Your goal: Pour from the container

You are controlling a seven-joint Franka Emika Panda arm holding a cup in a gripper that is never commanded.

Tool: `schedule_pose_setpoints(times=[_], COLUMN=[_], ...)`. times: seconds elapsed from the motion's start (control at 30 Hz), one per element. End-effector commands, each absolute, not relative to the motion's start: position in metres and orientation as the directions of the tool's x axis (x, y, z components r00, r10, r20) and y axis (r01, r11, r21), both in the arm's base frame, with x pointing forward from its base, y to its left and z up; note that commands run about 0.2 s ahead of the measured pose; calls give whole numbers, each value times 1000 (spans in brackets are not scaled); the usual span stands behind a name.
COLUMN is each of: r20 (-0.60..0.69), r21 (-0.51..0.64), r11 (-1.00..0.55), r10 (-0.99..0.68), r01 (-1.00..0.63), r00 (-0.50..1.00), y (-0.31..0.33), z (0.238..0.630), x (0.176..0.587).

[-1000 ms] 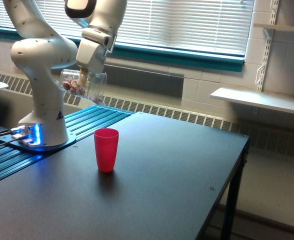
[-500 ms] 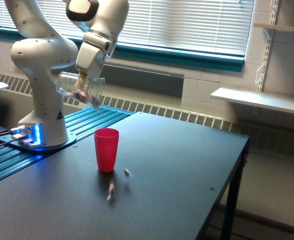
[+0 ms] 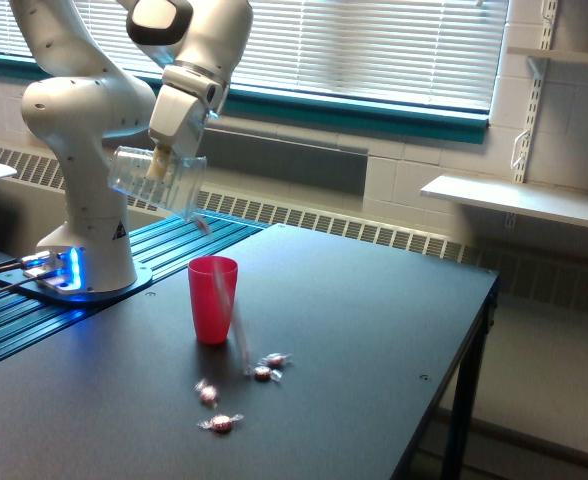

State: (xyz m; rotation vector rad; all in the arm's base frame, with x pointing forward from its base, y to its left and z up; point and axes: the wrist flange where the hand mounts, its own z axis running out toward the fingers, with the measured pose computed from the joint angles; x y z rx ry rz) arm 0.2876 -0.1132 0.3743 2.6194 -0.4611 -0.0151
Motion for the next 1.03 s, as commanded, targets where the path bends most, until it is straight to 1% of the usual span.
schedule_pose_setpoints(times=[0.03, 0.33, 0.73, 1.03], r20=[77, 84, 139, 165], r21=[467, 478, 437, 426], r11=[-830, -824, -848, -837], r10=[-306, -303, -267, -301], r01=[-306, -305, -301, -343], r00=[949, 949, 954, 939], y=[-116, -119, -108, -100], z=[371, 366, 371, 378], x=[282, 277, 280, 288])
